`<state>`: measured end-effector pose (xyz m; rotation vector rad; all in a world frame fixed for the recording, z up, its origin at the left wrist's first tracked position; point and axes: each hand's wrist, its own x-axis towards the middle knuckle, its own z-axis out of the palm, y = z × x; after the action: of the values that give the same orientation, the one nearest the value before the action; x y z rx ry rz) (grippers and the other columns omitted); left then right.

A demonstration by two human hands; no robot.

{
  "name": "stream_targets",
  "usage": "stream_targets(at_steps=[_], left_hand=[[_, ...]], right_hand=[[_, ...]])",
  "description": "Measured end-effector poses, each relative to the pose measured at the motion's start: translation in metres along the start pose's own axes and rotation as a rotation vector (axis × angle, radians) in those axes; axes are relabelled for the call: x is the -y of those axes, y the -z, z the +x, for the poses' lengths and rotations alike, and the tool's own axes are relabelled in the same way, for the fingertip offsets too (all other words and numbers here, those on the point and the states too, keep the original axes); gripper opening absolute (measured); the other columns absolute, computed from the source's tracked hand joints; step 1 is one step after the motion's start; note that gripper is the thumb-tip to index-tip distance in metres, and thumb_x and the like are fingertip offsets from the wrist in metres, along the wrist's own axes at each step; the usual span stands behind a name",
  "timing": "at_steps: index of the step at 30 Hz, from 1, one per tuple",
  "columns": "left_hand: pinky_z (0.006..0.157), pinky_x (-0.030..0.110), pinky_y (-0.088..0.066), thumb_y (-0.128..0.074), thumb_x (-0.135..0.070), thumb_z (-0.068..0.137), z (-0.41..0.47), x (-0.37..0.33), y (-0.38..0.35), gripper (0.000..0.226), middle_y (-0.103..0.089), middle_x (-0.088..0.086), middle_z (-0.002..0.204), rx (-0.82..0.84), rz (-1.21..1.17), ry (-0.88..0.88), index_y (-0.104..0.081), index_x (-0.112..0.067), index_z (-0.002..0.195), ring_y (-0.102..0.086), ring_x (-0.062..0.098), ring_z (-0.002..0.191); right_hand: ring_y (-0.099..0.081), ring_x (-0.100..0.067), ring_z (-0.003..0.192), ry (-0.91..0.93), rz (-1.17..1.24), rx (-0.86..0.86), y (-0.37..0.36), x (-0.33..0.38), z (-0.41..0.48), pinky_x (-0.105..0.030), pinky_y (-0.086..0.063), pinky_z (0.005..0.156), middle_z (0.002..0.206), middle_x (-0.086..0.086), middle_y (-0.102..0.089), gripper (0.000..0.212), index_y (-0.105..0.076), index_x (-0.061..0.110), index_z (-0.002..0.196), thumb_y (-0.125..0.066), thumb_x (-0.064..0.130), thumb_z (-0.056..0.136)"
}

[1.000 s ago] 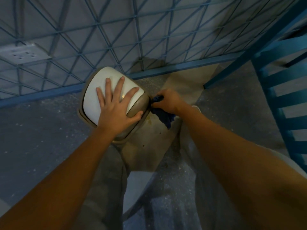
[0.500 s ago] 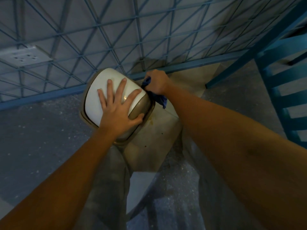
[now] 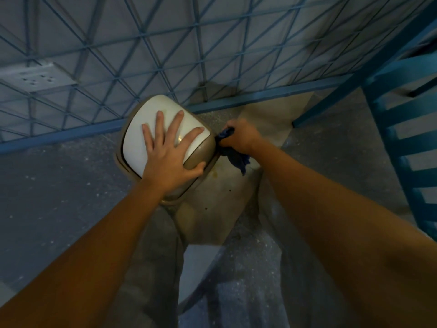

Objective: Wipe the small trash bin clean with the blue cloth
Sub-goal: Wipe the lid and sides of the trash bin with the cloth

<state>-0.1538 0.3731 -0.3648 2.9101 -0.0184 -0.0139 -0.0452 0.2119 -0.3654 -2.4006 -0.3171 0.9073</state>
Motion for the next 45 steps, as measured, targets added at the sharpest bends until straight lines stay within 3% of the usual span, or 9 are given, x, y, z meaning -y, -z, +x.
stream_targets(at_steps=[8,14,22,25,28,31,35,45], left_hand=[[0.106,0.066,0.003,-0.043,-0.061,0.067,0.0,0.003,0.001,0.074,-0.02,0.014,0.154,0.011,0.007,0.013,-0.035,-0.035,0.136,-0.002,0.047,0.139],[0.107,0.064,0.006,-0.041,-0.063,0.066,0.001,0.001,0.002,0.076,-0.016,0.012,0.155,0.031,0.0,0.041,-0.035,-0.035,0.137,0.002,0.045,0.14],[0.108,0.063,0.007,-0.043,-0.062,0.065,0.0,-0.001,0.0,0.075,-0.017,0.01,0.155,0.013,-0.029,0.067,-0.036,-0.036,0.136,0.003,0.042,0.141],[0.108,0.062,0.008,-0.042,-0.062,0.065,0.0,-0.001,0.001,0.076,-0.016,0.01,0.155,0.013,-0.025,0.069,-0.037,-0.036,0.136,0.003,0.042,0.141],[0.108,0.062,0.008,-0.042,-0.061,0.066,0.0,-0.001,0.001,0.075,-0.017,0.01,0.155,0.007,-0.03,0.068,-0.038,-0.035,0.136,0.003,0.042,0.141],[0.108,0.062,0.007,-0.042,-0.062,0.067,0.0,0.0,0.0,0.075,-0.016,0.01,0.155,0.015,-0.021,0.062,-0.037,-0.035,0.136,0.002,0.043,0.141],[0.108,0.061,0.009,-0.042,-0.063,0.067,0.0,0.002,0.0,0.075,-0.015,0.01,0.155,0.021,-0.009,0.058,-0.035,-0.037,0.136,0.003,0.043,0.141],[0.108,0.061,0.01,-0.04,-0.064,0.066,0.003,0.002,0.002,0.076,-0.012,0.009,0.156,0.038,-0.018,0.077,-0.035,-0.037,0.137,0.006,0.042,0.141]], right_hand=[[-0.054,-0.029,0.114,0.162,-0.281,0.004,0.012,0.028,0.028,-0.031,-0.042,0.089,0.124,-0.014,-0.059,0.034,-0.059,0.009,0.117,-0.058,0.019,0.084],[-0.054,-0.028,0.117,0.202,-0.251,-0.008,0.012,0.035,0.036,-0.031,-0.041,0.093,0.128,-0.013,-0.058,0.032,-0.059,0.01,0.118,-0.055,0.018,0.087],[-0.059,-0.031,0.099,-0.202,0.525,-0.256,-0.03,0.004,-0.002,-0.04,-0.048,0.085,0.107,-0.022,-0.063,0.027,-0.059,-0.003,0.104,-0.064,0.007,0.08],[-0.059,-0.027,0.087,-0.329,0.781,-0.358,-0.055,0.005,-0.025,-0.041,-0.05,0.083,0.091,-0.017,-0.061,0.013,-0.055,0.006,0.088,-0.064,0.005,0.078],[-0.055,-0.02,0.079,-0.385,0.883,-0.41,-0.075,0.013,-0.039,-0.034,-0.048,0.074,0.076,-0.008,-0.057,0.027,-0.044,0.017,0.067,-0.063,0.001,0.077],[-0.053,-0.018,0.074,-0.374,0.871,-0.477,-0.089,0.02,-0.047,-0.029,-0.044,0.067,0.072,-0.008,-0.055,0.036,-0.039,0.021,0.06,-0.064,-0.001,0.075],[-0.06,-0.028,0.082,-0.348,0.766,-0.481,-0.101,0.025,-0.054,-0.039,-0.05,0.075,0.091,-0.02,-0.062,0.018,-0.05,0.013,0.072,-0.066,0.006,0.072],[-0.059,-0.028,0.091,-0.27,0.636,-0.367,-0.092,0.018,-0.047,-0.026,-0.041,0.072,0.101,-0.019,-0.062,0.014,-0.056,0.009,0.085,-0.066,0.01,0.075]])
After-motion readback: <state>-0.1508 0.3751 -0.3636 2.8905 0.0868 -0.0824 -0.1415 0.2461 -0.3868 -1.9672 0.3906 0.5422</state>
